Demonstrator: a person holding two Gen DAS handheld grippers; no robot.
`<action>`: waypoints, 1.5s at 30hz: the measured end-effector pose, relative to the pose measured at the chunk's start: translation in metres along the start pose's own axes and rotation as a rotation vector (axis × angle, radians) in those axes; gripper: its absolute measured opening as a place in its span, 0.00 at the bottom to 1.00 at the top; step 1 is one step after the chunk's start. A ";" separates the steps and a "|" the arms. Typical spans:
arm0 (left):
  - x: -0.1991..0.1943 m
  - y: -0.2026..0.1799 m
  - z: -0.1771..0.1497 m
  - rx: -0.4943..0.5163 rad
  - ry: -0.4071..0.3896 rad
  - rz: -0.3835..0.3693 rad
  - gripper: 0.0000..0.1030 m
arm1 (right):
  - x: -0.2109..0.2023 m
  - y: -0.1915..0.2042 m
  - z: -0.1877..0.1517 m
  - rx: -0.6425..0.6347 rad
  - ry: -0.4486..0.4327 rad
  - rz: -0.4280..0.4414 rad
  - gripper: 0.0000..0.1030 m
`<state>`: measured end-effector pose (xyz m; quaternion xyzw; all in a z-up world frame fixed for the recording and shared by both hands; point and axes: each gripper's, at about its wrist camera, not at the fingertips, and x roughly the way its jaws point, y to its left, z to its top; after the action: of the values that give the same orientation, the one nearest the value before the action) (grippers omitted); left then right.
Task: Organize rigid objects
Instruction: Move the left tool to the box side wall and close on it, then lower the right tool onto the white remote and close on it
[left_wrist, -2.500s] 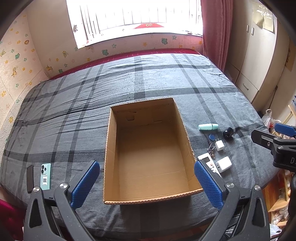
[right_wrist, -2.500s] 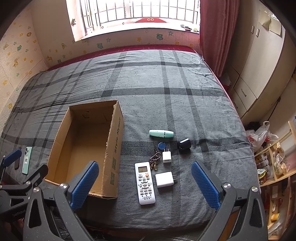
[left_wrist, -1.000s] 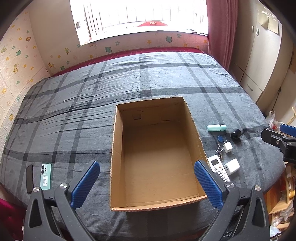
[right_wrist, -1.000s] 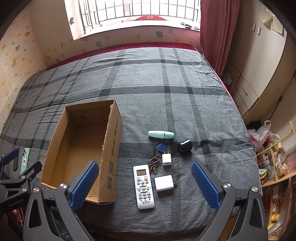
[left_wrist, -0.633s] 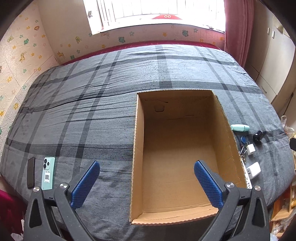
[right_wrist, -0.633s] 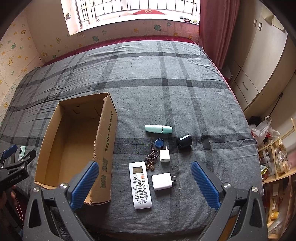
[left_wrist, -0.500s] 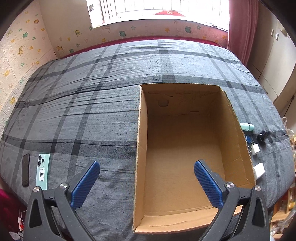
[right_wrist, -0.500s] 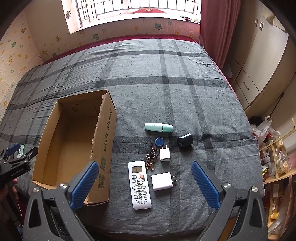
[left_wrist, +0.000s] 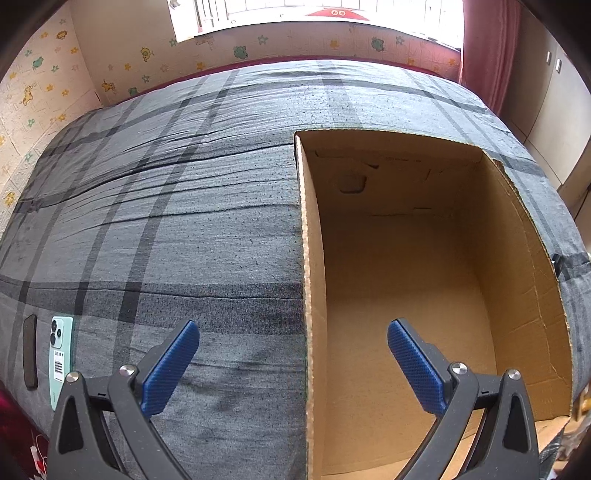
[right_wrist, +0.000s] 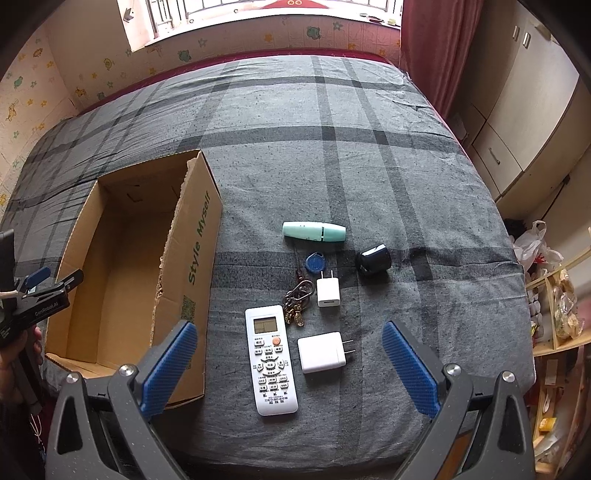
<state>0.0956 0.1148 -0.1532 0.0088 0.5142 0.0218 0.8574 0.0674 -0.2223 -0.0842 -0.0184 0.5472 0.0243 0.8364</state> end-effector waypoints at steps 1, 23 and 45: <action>0.002 0.000 0.001 -0.001 -0.002 -0.006 1.00 | 0.001 0.001 0.000 -0.001 0.001 0.000 0.99; 0.025 -0.005 -0.005 0.047 0.049 -0.083 0.16 | 0.023 0.004 -0.007 -0.020 0.023 0.007 0.99; 0.026 -0.006 -0.004 0.057 0.051 -0.056 0.17 | 0.100 0.012 -0.056 -0.144 0.172 0.001 0.94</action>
<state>0.1048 0.1095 -0.1781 0.0180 0.5362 -0.0166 0.8437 0.0553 -0.2117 -0.1987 -0.0802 0.6137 0.0623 0.7830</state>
